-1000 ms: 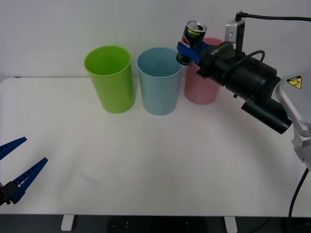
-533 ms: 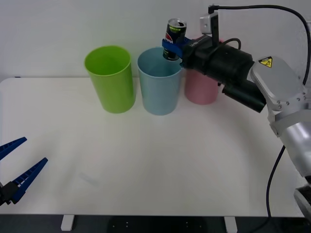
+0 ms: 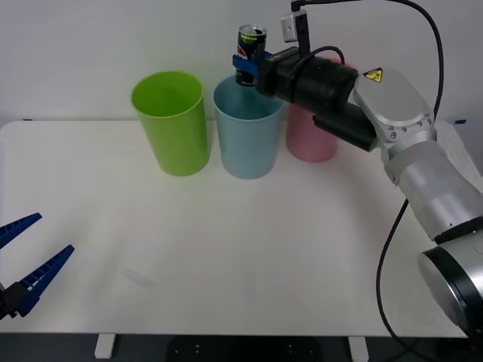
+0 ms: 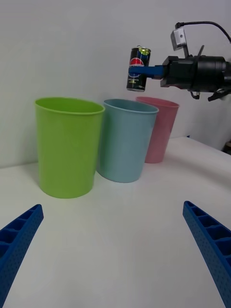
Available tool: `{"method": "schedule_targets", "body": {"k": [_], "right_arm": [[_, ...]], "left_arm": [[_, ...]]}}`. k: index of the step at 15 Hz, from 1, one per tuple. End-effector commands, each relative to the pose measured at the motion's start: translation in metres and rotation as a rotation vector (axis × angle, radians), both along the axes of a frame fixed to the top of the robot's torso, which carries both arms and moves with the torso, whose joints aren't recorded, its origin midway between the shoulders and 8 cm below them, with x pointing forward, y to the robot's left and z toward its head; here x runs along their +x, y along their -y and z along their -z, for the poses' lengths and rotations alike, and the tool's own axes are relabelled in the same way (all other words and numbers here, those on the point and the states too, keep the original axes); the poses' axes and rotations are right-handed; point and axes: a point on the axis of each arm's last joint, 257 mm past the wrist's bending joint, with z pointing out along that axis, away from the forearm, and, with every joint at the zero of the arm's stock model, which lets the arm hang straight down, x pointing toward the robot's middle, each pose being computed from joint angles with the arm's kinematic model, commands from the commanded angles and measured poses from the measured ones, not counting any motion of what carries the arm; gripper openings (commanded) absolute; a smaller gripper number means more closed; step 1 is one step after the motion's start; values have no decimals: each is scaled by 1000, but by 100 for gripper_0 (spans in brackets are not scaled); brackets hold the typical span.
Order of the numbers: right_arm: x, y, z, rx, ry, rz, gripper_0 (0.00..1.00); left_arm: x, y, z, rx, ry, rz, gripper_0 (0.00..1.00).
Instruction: Grasp the object on the table and drop it into the matching bin: aluminum can to the light blue bin, PET bottle to the pink bin.
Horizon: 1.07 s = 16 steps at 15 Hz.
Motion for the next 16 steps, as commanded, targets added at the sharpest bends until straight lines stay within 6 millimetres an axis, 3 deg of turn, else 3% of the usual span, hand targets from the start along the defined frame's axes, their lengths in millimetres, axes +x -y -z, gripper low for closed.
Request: {"method": "schedule_targets", "body": {"k": [1, 5, 6, 7, 8, 16], "right_arm": [[5, -4, -3, -5, 10, 14, 0], [5, -3, -2, -13, 20, 18, 0], [6, -3, -4, -15, 26, 19, 4], [6, -2, -4, -17, 28, 22, 46], [7, -1, -4, -20, 33, 27, 100], [7, 3, -5, -22, 39, 24, 100]], "left_arm": [[0, 0, 0, 0, 0, 0, 100], [0, 0, 0, 0, 0, 0, 100], [0, 0, 0, 0, 0, 0, 100], [0, 0, 0, 0, 0, 0, 100], [0, 0, 0, 0, 0, 0, 100], [0, 0, 0, 0, 0, 0, 100]]}}
